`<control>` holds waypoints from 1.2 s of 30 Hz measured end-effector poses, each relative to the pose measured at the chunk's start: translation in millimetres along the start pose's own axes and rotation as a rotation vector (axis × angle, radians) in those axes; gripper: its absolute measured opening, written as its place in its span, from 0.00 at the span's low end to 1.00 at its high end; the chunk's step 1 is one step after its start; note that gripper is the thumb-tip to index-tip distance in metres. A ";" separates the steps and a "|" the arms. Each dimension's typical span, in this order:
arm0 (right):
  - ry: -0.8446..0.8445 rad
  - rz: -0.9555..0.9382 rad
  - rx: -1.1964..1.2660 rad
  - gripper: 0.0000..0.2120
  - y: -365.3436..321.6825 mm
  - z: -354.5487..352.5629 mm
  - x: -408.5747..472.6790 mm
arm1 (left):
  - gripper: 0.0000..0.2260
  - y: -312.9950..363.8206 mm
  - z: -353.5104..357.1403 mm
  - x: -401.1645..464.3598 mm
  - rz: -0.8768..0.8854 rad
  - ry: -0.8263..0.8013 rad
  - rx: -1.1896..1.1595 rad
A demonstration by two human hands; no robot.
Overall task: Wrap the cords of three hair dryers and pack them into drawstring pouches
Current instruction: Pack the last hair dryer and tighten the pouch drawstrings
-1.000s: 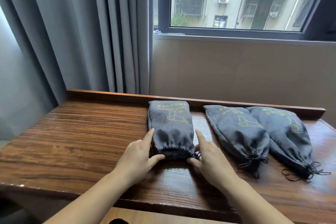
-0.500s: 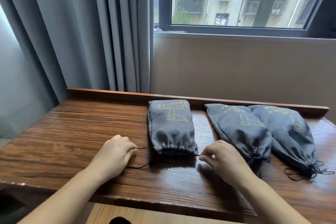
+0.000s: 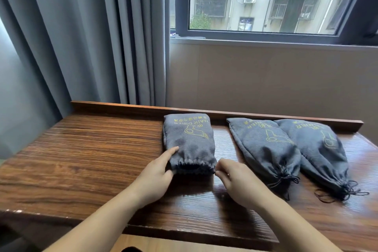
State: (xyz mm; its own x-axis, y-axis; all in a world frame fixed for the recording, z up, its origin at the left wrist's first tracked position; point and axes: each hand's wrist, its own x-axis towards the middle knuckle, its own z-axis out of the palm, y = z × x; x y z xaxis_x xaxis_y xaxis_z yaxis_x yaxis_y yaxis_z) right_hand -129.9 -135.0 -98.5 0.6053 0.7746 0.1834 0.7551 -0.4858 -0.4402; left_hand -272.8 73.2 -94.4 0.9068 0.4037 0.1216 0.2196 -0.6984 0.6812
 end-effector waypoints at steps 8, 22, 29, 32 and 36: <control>-0.050 -0.051 0.025 0.12 -4.5 -39.9 13.8 | 0.05 10.2 -57.5 -1.5 0.017 0.029 0.184; 0.406 -0.092 0.258 0.12 -15.8 -111.2 44.0 | 0.08 29.5 -127.2 14.4 0.007 0.354 -0.161; -0.046 0.001 0.257 0.13 15.6 -78.2 10.0 | 0.11 4.4 -95.6 -6.6 -0.016 0.042 -0.063; -0.220 0.053 0.174 0.14 17.6 -66.5 -6.8 | 0.13 -4.4 -78.7 -10.6 -0.012 -0.113 -0.035; -0.314 0.094 0.149 0.13 20.0 -60.6 -19.0 | 0.11 -9.4 -58.3 -12.0 0.020 -0.168 0.071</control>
State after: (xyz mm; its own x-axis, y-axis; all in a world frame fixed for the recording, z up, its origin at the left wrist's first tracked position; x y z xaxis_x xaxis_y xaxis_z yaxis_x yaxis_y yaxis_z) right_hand -111.0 -183.9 -57.6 0.5458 0.8273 -0.1327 0.6410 -0.5143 -0.5697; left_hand -306.7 109.4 -60.1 0.9572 0.2893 0.0082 0.2206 -0.7478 0.6262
